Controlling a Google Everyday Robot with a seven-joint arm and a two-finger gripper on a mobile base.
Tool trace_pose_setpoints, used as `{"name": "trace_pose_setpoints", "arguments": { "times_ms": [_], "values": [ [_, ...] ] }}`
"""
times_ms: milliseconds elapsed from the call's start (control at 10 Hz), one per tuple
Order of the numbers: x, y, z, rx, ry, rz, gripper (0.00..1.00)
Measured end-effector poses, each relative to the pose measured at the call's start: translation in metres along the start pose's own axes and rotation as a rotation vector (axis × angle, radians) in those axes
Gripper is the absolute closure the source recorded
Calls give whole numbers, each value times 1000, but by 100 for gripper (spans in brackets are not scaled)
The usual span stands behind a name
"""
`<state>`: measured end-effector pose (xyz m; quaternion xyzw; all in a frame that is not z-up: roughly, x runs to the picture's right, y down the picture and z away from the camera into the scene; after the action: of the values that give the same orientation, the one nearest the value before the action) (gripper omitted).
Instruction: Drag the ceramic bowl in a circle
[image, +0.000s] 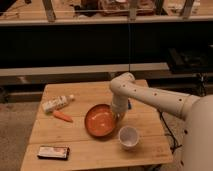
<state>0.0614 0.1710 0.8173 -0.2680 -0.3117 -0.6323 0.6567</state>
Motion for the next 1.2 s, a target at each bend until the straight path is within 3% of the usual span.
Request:
{"name": "trace_pose_setpoints", "arguments": {
  "times_ms": [200, 400, 600, 800, 1000, 1200],
  "values": [
    [5, -37, 12, 13, -30, -115, 95],
    [27, -72, 16, 17, -44, -211, 95],
    [68, -93, 13, 7, -49, -278, 95],
    [104, -94, 5, -13, -42, -268, 95],
    [125, -85, -9, -20, -17, -225, 95],
    [130, -52, -21, -32, -2, -111, 95]
  ]
}}
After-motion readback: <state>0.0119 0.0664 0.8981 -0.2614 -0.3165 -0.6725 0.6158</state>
